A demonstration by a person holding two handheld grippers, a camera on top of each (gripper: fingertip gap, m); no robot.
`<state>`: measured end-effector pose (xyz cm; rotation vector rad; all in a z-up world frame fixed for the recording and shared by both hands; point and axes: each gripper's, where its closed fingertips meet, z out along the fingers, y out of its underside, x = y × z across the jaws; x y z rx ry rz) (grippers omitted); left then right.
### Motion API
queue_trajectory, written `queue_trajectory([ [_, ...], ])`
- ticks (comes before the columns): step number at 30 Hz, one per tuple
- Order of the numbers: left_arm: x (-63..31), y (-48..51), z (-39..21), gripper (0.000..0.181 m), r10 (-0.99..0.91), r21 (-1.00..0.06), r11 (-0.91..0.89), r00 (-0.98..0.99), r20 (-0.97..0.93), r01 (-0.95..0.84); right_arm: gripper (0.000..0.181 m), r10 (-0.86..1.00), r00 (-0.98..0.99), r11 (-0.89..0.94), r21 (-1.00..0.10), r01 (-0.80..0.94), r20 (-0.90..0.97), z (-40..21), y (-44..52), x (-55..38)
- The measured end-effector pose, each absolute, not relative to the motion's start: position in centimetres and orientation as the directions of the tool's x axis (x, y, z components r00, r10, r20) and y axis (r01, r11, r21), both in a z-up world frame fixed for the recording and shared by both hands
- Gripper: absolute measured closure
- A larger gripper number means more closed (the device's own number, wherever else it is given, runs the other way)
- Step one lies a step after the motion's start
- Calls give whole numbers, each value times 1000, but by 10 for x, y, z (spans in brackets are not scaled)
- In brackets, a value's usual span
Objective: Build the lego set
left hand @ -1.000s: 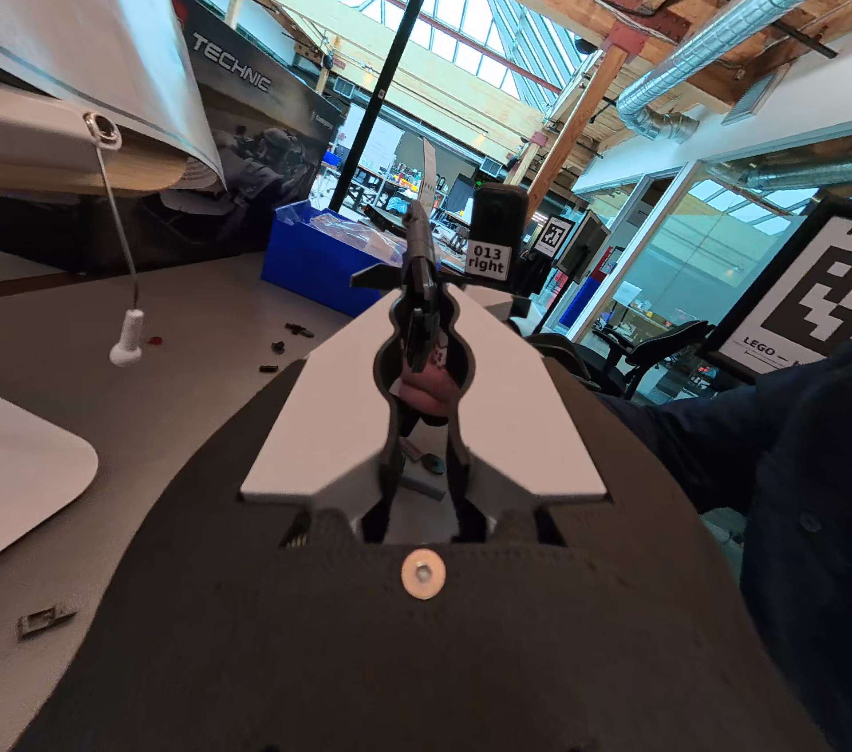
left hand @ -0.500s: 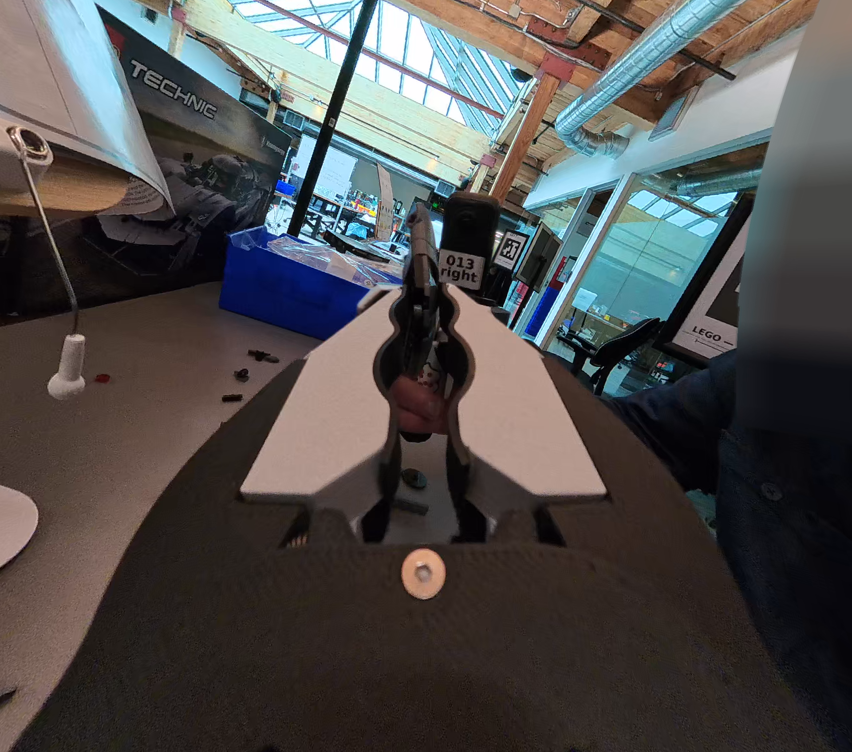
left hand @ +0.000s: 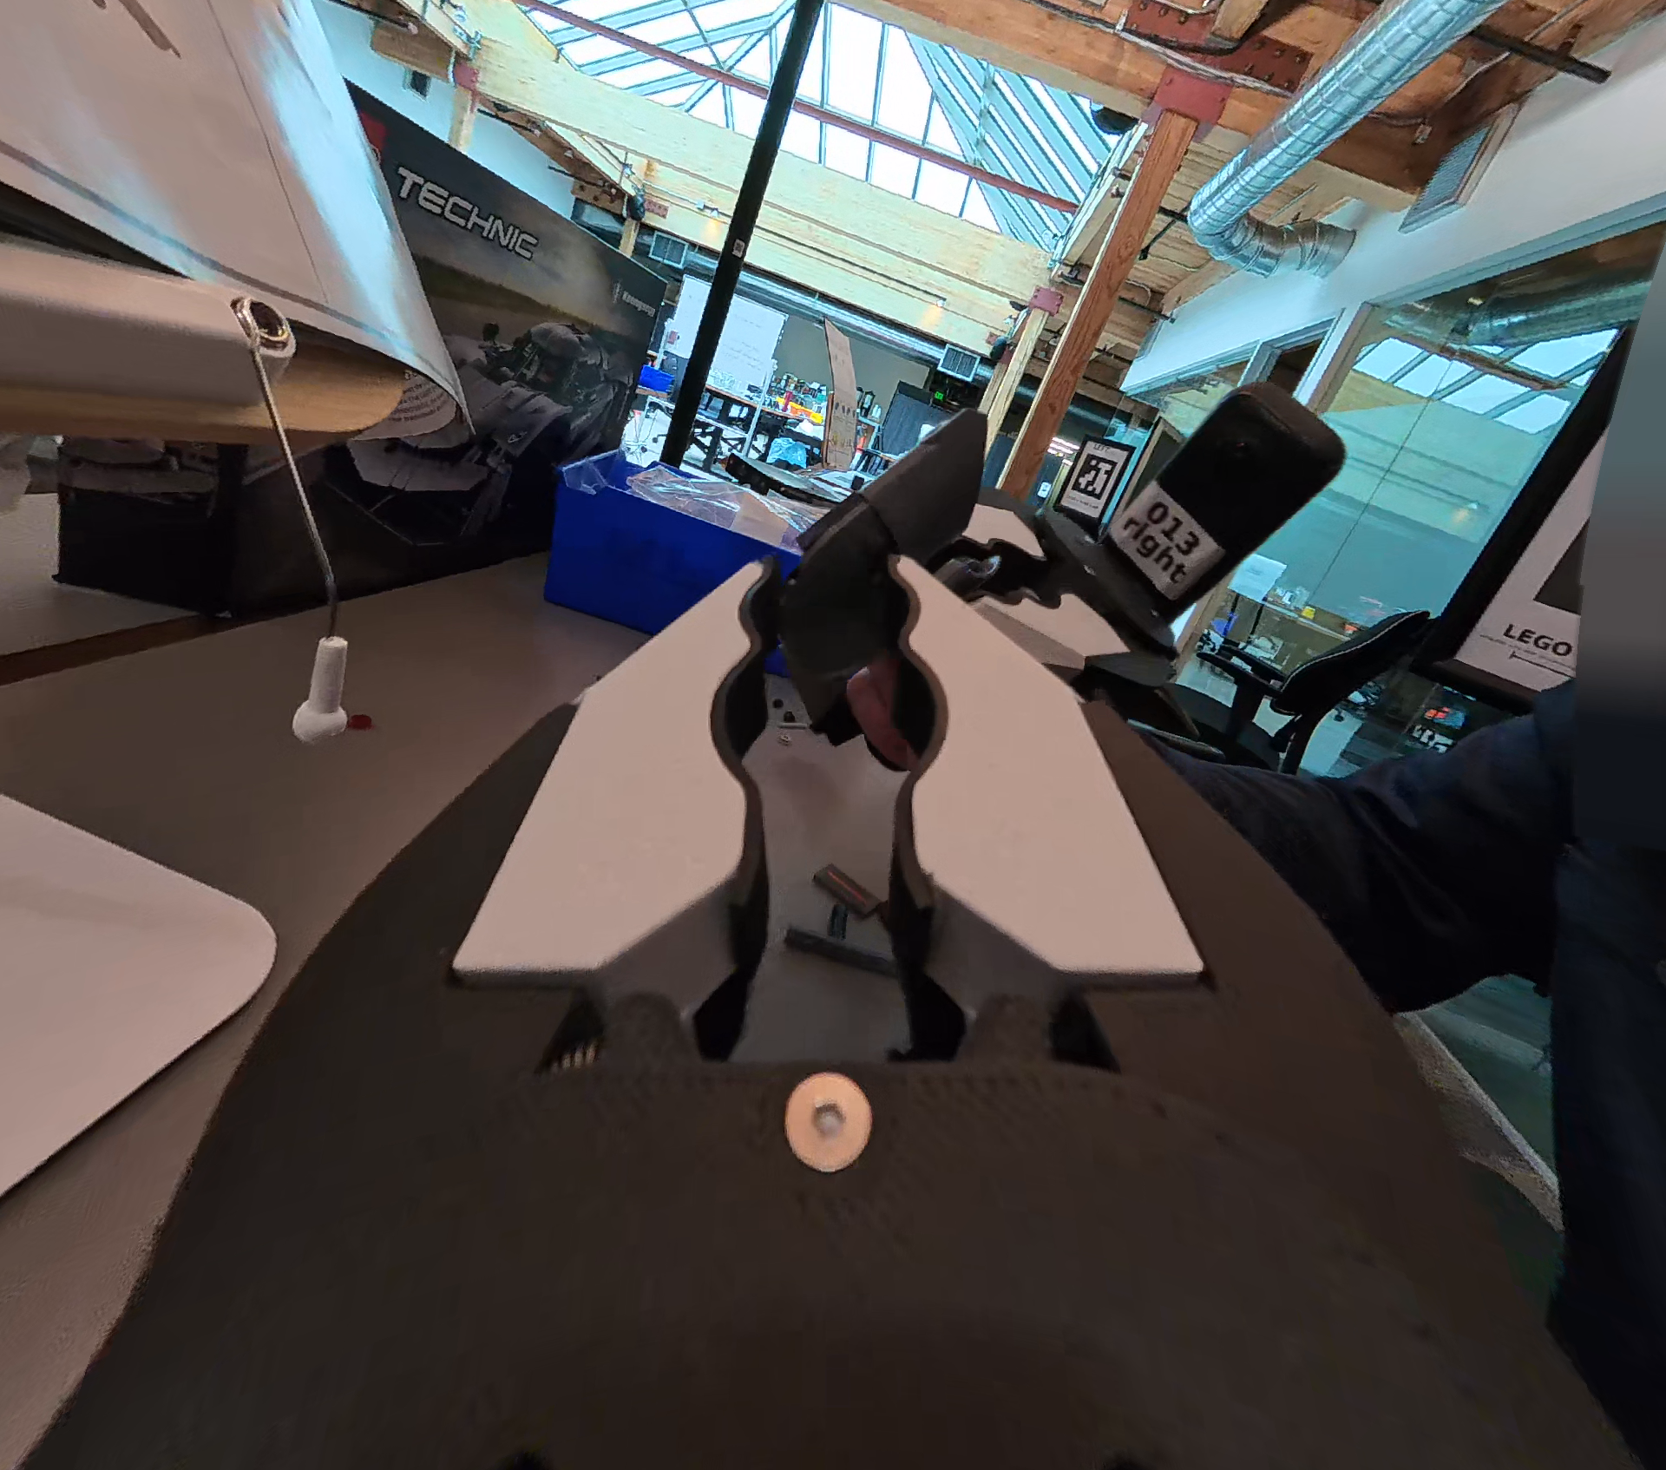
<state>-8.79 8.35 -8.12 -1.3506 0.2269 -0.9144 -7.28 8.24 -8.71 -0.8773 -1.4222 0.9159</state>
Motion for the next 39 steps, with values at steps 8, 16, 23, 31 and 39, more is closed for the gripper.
queue_trajectory([
  [8, -91, 85, -83, 160, -652, -915, -36, 685, 326, 402, 167, 863, 14, 504, -863, 34, 504, -88, 86, -73],
  [16, -95, 84, -82, 159, -636, -923, -21, 707, 309, 385, 167, 842, 30, 537, -842, 49, 539, -89, 87, -73],
  [23, -97, 82, -82, 154, -604, -959, 11, 766, 220, 283, 167, 838, 24, 544, -837, 60, 546, -91, 88, -73],
  [31, -93, 77, -85, 146, -585, -991, 16, 805, 101, 136, 168, 888, -134, 450, -891, 57, 440, -101, 81, -72],
  [39, -94, 80, -97, 146, -554, -998, -33, 831, 58, 48, 168, 864, -154, 497, -859, 121, 479, -118, 85, -74],
])
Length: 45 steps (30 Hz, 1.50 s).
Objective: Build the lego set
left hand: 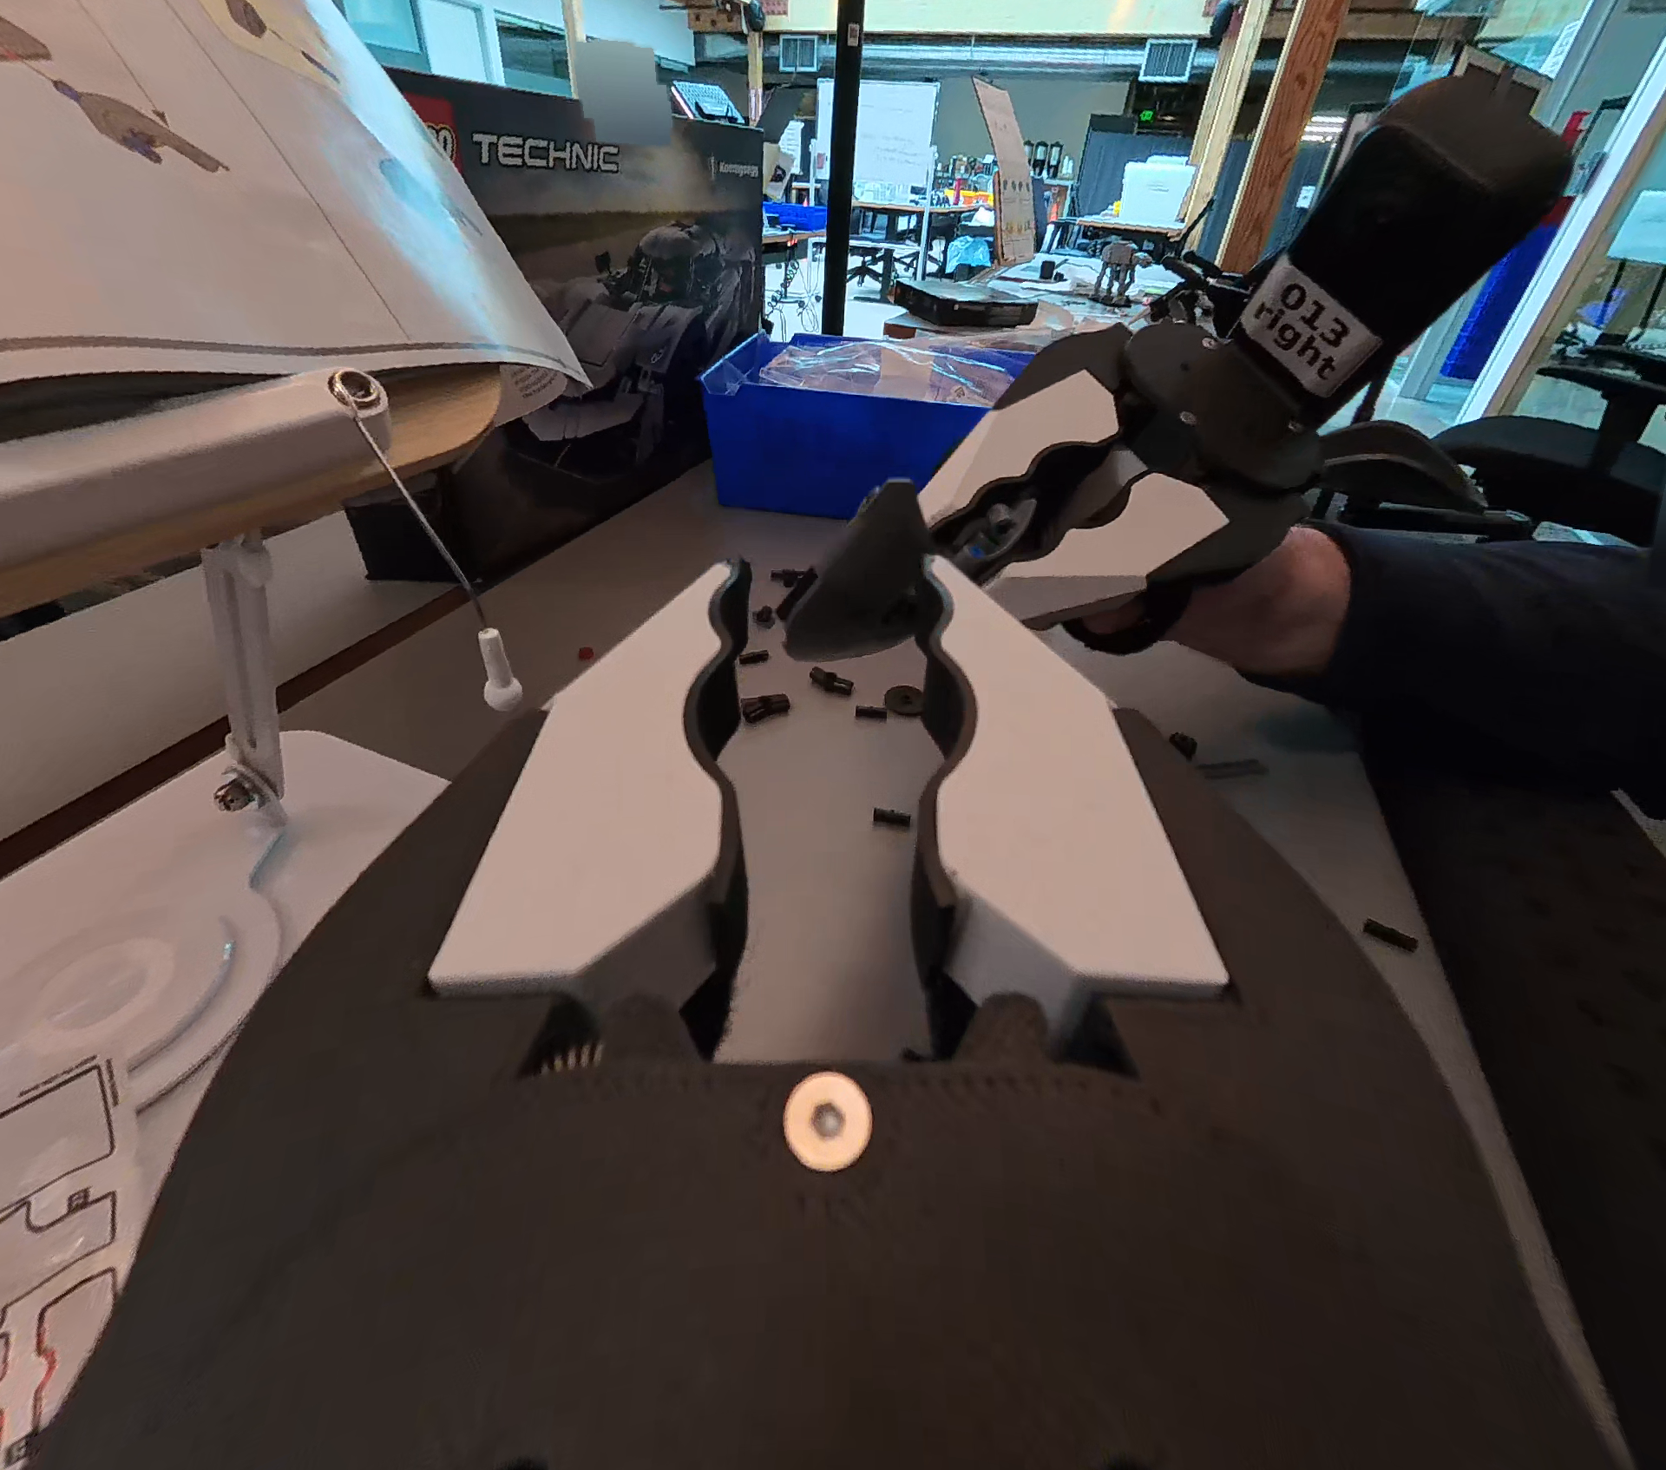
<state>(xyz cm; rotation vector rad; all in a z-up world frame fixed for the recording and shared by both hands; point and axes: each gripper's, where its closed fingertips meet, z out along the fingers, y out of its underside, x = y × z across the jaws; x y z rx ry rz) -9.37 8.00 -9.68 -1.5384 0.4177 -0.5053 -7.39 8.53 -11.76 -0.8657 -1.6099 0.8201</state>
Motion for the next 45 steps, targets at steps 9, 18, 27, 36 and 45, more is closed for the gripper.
queue_trajectory([
  [9, -90, 83, -104, 146, -550, -998, -54, 834, 43, 16, 167, 862, -168, 503, -847, 171, 478, -128, 89, -75],
  [18, -96, 89, -132, 145, -528, -974, -228, 839, 133, 11, 168, 882, -251, 462, -837, 293, 399, -160, 88, -78],
  [27, -92, 92, -157, 161, -529, -948, -316, 836, 149, -32, 168, 886, -253, 455, -835, 311, 389, -165, 89, -79],
  [36, -94, 91, -152, 165, -535, -956, -293, 834, 138, -30, 168, 850, -233, 524, -804, 280, 473, -160, 87, -79],
  [45, -99, 91, -150, 163, -515, -953, -303, 843, 156, -8, 168, 813, -181, 582, -775, 246, 553, -149, 88, -79],
])
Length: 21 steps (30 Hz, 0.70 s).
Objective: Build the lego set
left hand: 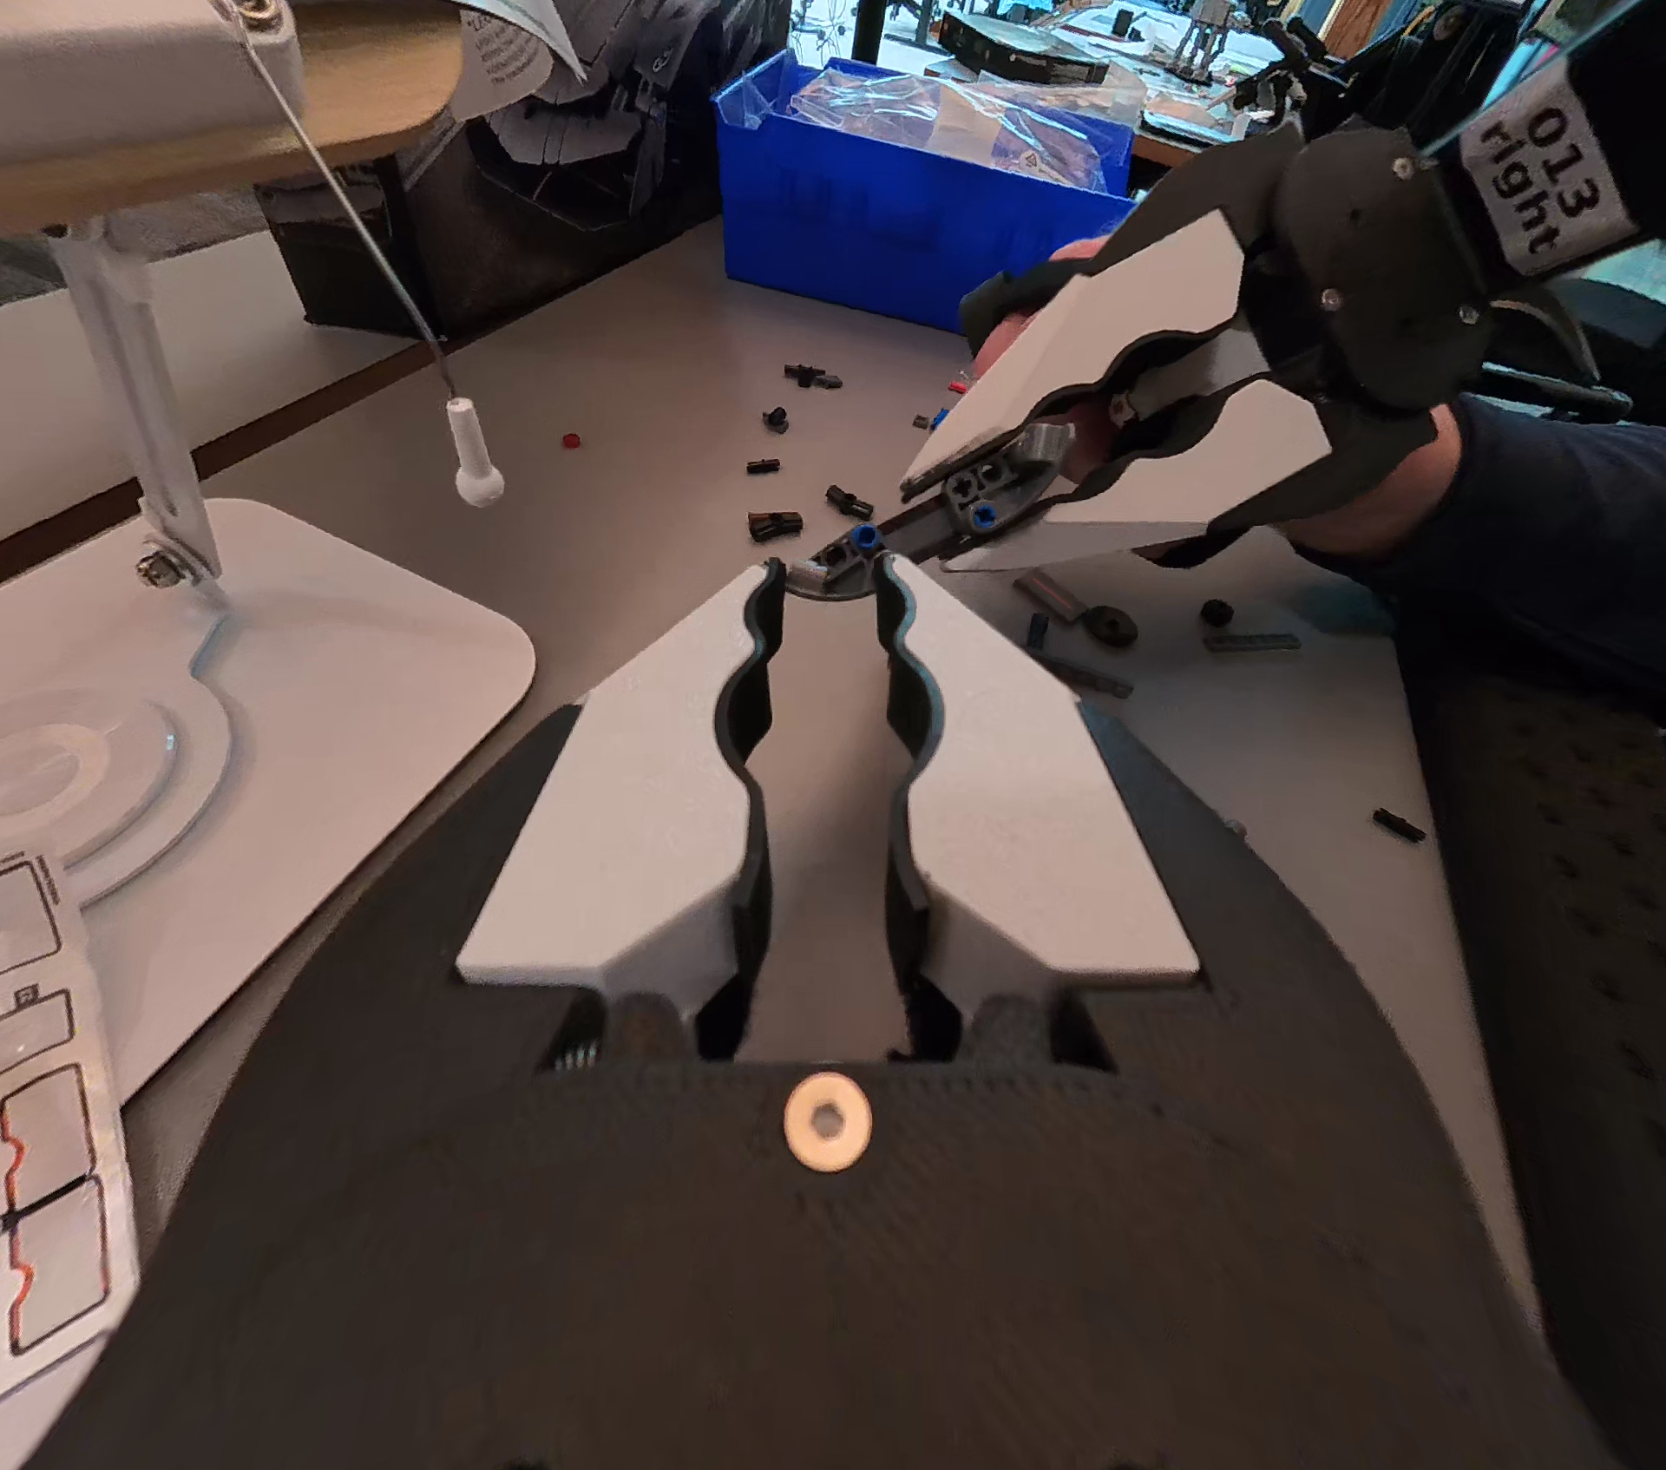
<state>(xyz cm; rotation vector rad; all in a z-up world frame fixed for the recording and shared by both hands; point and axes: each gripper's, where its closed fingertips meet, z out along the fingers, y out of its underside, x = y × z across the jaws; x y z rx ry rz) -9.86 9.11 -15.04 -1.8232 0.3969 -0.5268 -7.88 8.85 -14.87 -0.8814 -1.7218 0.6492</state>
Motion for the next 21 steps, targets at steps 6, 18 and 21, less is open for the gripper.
queue_trajectory([
  [6, -100, 92, -150, 165, -515, -947, -318, 832, 208, 40, 167, 790, -170, 613, -754, 234, 590, -147, 86, -79],
  [18, -105, 91, -155, 173, -503, -939, -342, 839, 209, 29, 167, 795, -189, 606, -750, 264, 576, -155, 83, -83],
  [21, -110, 88, -160, 173, -498, -934, -356, 852, 160, -33, 164, 788, -216, 615, -734, 289, 576, -165, 76, -87],
])
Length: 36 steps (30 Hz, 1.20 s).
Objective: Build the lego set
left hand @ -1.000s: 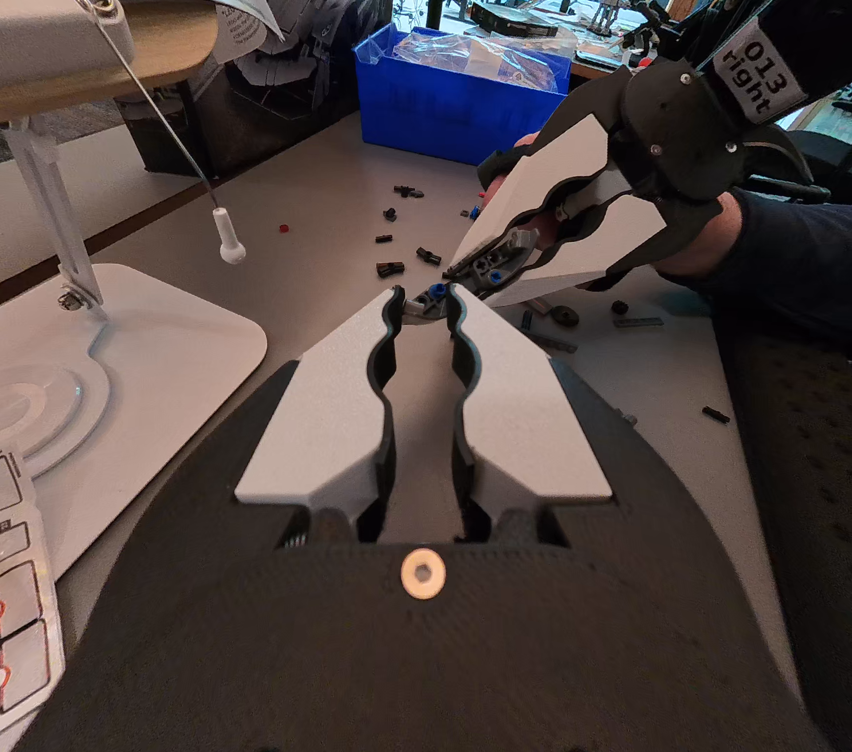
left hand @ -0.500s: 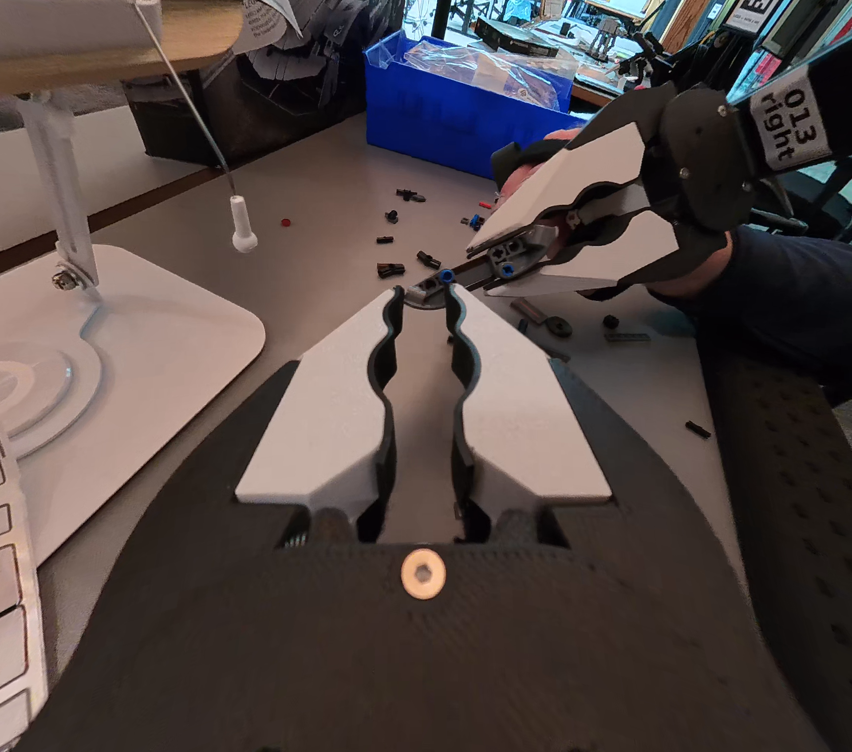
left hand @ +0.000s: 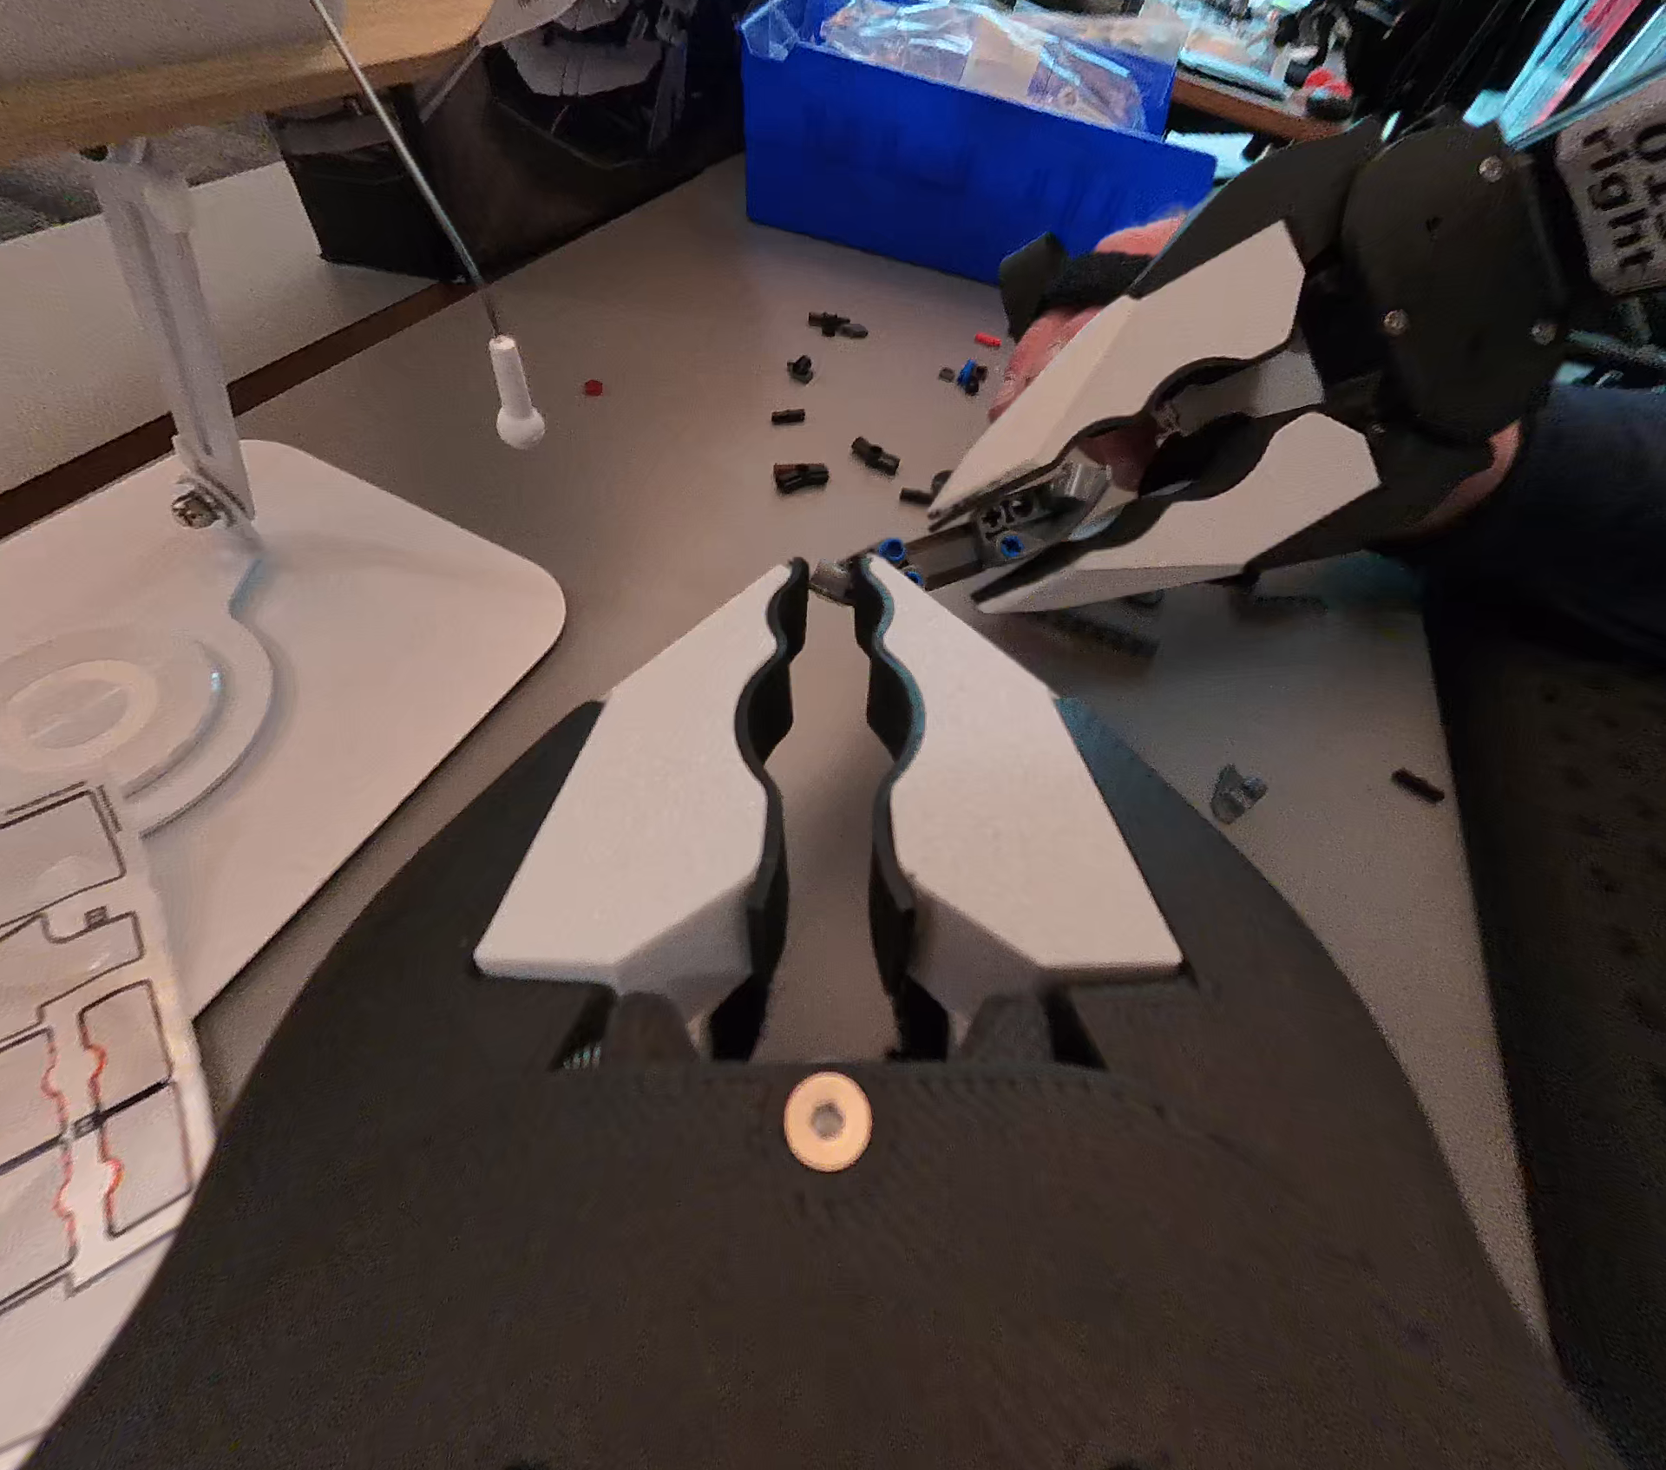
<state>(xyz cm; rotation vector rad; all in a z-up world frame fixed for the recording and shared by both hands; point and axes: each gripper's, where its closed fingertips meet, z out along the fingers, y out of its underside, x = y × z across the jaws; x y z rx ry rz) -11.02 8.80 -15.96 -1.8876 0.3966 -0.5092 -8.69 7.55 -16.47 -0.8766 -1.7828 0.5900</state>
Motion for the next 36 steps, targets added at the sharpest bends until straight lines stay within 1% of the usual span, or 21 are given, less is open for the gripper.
queue_trajectory([
  [5, -113, 82, -170, 173, -505, -911, -397, 855, 119, -107, 156, 791, -292, 612, -716, 335, 538, -183, 61, -90],
  [8, -114, 79, -178, 173, -509, -889, -433, 854, 104, -150, 156, 784, -357, 618, -696, 365, 508, -196, 53, -88],
  [13, -111, 76, -187, 173, -517, -858, -474, 852, 86, -201, 156, 779, -401, 621, -681, 388, 482, -205, 48, -85],
  [17, -110, 75, -195, 173, -518, -839, -504, 849, 104, -205, 156, 798, -435, 588, -697, 409, 418, -211, 45, -82],
  [22, -102, 77, -208, 173, -533, -817, -531, 838, 119, -222, 156, 798, -478, 582, -672, 458, 366, -225, 45, -76],
  [36, -96, 85, -209, 173, -529, -834, -516, 838, 131, -195, 152, 827, -475, 535, -679, 502, 301, -230, 50, -72],
])
